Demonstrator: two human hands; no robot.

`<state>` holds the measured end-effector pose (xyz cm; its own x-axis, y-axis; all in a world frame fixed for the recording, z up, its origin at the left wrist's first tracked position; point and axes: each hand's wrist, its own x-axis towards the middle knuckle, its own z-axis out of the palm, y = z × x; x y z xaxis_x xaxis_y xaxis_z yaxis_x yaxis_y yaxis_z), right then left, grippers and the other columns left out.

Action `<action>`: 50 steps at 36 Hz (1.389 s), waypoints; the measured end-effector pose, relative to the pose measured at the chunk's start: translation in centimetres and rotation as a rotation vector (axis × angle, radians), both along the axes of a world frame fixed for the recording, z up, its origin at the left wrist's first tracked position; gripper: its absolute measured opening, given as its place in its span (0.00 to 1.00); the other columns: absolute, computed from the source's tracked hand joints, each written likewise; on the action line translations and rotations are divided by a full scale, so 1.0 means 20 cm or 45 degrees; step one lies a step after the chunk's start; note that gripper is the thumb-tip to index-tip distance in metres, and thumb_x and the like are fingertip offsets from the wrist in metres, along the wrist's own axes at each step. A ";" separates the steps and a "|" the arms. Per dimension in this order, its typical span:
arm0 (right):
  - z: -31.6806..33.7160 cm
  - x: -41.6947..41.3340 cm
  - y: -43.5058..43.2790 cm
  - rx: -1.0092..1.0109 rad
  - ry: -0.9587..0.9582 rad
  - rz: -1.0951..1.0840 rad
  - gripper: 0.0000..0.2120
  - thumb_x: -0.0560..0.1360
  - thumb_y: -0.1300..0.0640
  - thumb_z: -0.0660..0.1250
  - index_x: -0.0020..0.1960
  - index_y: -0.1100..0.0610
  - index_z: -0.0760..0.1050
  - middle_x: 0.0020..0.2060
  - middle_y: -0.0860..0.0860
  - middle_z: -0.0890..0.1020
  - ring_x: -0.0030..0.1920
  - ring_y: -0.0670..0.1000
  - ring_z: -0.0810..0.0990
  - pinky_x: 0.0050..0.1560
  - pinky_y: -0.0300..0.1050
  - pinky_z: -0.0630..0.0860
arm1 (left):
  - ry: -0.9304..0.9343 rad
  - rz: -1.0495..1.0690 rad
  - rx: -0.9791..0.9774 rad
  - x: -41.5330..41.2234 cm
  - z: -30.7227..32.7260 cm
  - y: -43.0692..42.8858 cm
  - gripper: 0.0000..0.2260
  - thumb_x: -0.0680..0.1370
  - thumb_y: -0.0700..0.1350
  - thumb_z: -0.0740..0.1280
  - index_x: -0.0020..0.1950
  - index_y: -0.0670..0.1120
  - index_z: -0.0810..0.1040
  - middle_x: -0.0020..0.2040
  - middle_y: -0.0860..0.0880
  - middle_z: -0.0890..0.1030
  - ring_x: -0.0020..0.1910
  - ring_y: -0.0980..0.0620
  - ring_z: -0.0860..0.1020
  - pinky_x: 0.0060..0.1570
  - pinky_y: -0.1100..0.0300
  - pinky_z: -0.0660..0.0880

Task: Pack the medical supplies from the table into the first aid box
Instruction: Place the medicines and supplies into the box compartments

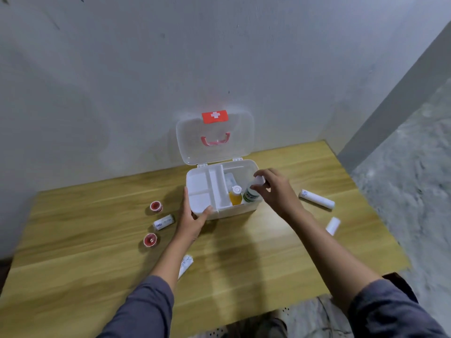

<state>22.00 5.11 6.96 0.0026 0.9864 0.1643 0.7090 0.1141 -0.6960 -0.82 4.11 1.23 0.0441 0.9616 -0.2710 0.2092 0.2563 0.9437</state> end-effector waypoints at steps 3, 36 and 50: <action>-0.03 -0.02 0.00 -0.040 -0.024 0.006 0.13 0.71 0.61 0.70 0.54 0.62 0.75 0.45 0.50 0.73 0.38 0.50 0.72 0.40 0.36 0.64 | 0.031 0.001 0.014 0.00 0.00 0.00 0.40 0.75 0.48 0.69 0.76 0.56 0.43 0.77 0.52 0.50 0.75 0.52 0.52 0.68 0.57 0.56; -0.57 0.43 -0.53 -0.404 -0.047 -1.033 0.35 0.77 0.51 0.61 0.74 0.63 0.47 0.75 0.62 0.51 0.76 0.59 0.46 0.75 0.53 0.47 | -0.002 0.066 0.079 0.03 -0.05 0.00 0.36 0.76 0.44 0.67 0.76 0.54 0.46 0.77 0.55 0.52 0.73 0.59 0.54 0.72 0.59 0.54; -0.66 0.48 -0.22 -0.464 0.108 -1.465 0.37 0.78 0.43 0.54 0.74 0.64 0.42 0.76 0.61 0.49 0.76 0.58 0.47 0.75 0.52 0.44 | -0.019 0.103 0.074 0.06 -0.05 -0.01 0.35 0.77 0.41 0.65 0.76 0.52 0.46 0.76 0.54 0.52 0.72 0.60 0.56 0.60 0.77 0.59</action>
<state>31.59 0.62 -6.28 0.9063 0.3886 -0.1662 0.2175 -0.7659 -0.6050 0.29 3.94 0.29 -0.0310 0.9762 -0.2148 0.1760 0.2169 0.9602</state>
